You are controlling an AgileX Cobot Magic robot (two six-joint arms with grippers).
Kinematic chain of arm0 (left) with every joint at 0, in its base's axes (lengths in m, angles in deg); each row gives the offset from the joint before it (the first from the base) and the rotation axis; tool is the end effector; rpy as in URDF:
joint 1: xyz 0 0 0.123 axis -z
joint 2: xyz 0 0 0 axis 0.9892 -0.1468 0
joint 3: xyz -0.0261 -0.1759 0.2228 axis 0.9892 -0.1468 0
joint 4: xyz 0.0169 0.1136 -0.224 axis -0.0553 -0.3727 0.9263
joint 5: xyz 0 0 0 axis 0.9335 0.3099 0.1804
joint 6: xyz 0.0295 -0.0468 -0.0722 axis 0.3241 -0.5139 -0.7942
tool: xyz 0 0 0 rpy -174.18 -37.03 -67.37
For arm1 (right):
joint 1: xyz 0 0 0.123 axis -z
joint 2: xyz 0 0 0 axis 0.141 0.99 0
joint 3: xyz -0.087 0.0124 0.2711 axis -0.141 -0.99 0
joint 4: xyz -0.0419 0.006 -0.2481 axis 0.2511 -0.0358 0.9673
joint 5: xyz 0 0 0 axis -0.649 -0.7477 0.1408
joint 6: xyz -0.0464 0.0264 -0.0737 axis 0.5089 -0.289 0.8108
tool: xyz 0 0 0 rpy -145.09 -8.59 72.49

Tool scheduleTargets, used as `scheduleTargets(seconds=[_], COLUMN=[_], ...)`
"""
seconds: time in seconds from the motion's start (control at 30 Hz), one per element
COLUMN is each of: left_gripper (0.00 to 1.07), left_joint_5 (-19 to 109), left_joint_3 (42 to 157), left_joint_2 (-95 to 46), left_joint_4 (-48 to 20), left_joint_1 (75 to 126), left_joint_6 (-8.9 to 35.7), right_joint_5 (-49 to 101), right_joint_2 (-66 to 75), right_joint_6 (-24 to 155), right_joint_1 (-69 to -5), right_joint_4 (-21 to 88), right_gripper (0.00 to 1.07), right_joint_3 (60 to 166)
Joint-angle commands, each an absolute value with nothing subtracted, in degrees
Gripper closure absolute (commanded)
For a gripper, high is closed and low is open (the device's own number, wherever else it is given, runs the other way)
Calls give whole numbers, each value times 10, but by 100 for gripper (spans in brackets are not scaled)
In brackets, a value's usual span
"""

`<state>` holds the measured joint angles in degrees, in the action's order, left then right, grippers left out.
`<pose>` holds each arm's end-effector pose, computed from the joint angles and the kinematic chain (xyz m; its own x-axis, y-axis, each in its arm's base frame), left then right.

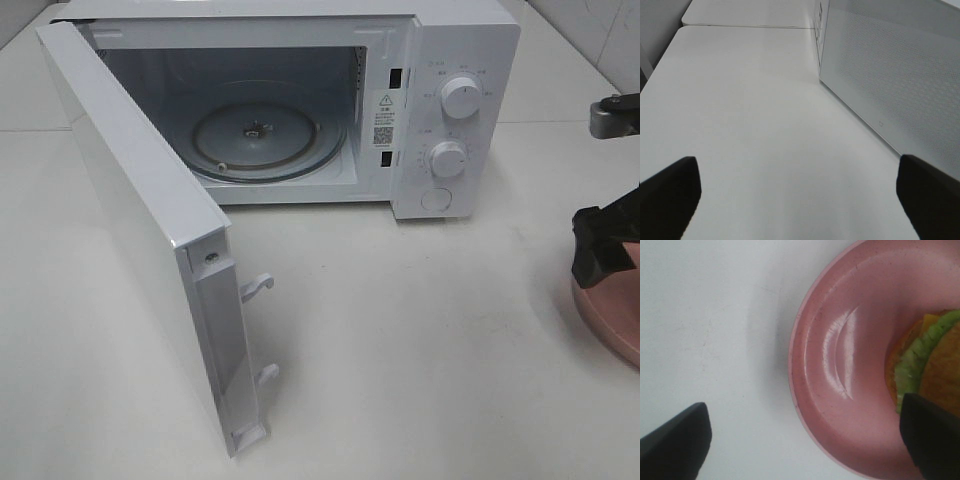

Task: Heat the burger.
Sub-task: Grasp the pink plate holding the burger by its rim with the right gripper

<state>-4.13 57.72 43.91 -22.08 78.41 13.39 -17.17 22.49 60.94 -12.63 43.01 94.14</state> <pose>-0.0046 -0.0093 0.2781 -0.4375 -0.0155 -0.8991 0.0374 0.9987 -0.0355 0.2715 0.0121 0.2024 -0.9387 -0.1924 -0.2861 -0.1598 0.9781 -0.1335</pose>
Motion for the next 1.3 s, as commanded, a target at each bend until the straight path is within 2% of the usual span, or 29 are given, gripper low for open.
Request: scheduleTargets(seconds=[0.03,1.03,1.2,1.27,1.3], left_gripper=[6,6,6,6,6], left_joint_5=[-36,-36,-36,-36,-36], left_joint_3=[576,576,576,576,576], left_joint_2=[452,452,452,452,452], left_joint_4=[-220,-220,-220,-220,-220], left_joint_1=[784,784,784,784,784], left_joint_6=[132,132,132,132,132], right_joint_5=[-151,-28,-30,-32,-38], right_joint_2=[243,413,428,431,431], right_joint_6=[613,602,602,602,602], right_joint_1=[-122,-115,-115,-115,-115], right_joint_4=[431,452,451,451,451], right_gripper=[12,19,24,28,34], right_joint_3=[945,945,944,944,944])
